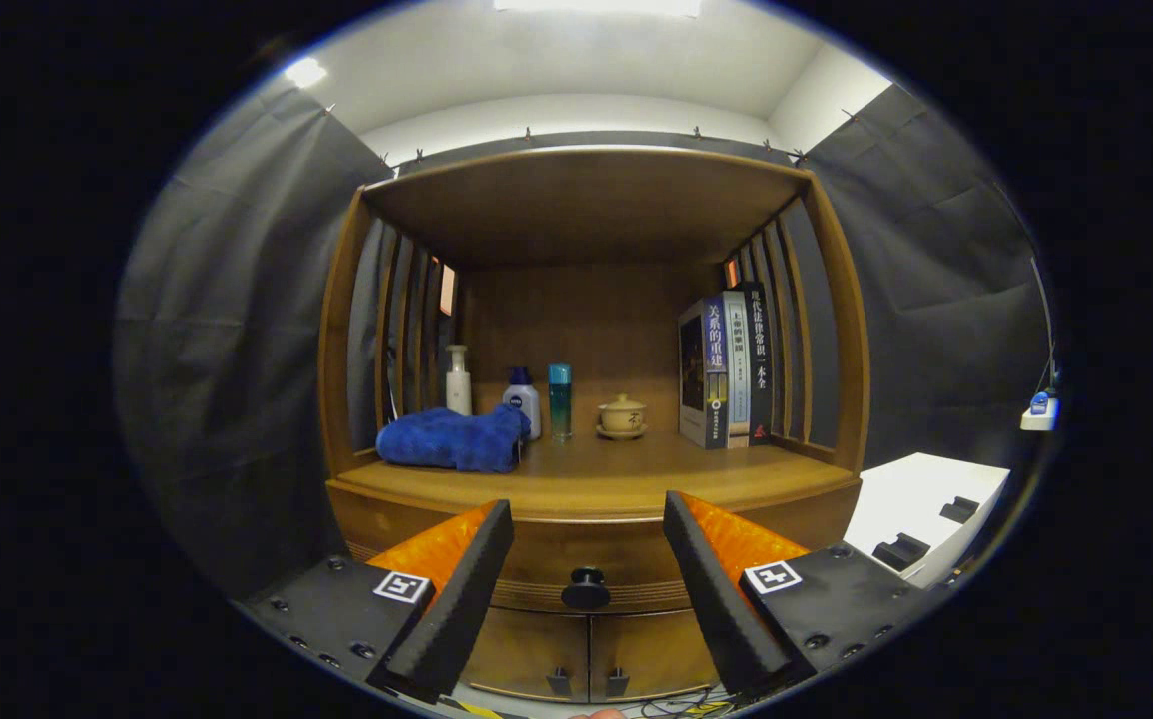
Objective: Pull open the drawer, take out the items inside it, and place them on the countertop above the cabinet.
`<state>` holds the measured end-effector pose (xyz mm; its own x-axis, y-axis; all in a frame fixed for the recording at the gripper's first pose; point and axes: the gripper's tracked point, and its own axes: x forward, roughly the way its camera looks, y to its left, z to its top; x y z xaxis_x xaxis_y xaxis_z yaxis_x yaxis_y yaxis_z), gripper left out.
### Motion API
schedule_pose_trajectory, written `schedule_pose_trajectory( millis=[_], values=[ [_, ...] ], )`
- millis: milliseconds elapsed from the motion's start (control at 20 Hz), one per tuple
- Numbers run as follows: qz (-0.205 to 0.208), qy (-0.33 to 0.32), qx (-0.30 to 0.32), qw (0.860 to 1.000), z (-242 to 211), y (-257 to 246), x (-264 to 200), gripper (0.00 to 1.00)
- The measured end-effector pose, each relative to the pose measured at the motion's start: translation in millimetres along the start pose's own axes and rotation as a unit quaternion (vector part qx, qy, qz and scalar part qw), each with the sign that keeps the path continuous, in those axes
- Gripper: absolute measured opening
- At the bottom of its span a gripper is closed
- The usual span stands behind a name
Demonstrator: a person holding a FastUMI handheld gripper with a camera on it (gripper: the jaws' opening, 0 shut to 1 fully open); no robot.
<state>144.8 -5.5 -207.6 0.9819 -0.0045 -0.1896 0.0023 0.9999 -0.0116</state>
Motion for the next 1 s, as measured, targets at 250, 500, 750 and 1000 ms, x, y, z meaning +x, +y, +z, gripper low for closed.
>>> schedule_pose_trajectory(
  millis=[250, 500, 750, 1000],
  values=[
    [-0.009, 0.023, -0.013, 1.000, -43.3, -3.4, 31.7, 0.99],
    [-0.014, 0.054, -0.001, 0.998, -80.6, -5.7, 59.3, 0.99],
    [-0.021, 0.068, 0.008, 0.997, -101.4, -8.2, 76.2, 0.88],
    [-0.027, 0.063, 0.006, 0.998, -105.8, -10.0, 78.5, 0.70]
  ],
)
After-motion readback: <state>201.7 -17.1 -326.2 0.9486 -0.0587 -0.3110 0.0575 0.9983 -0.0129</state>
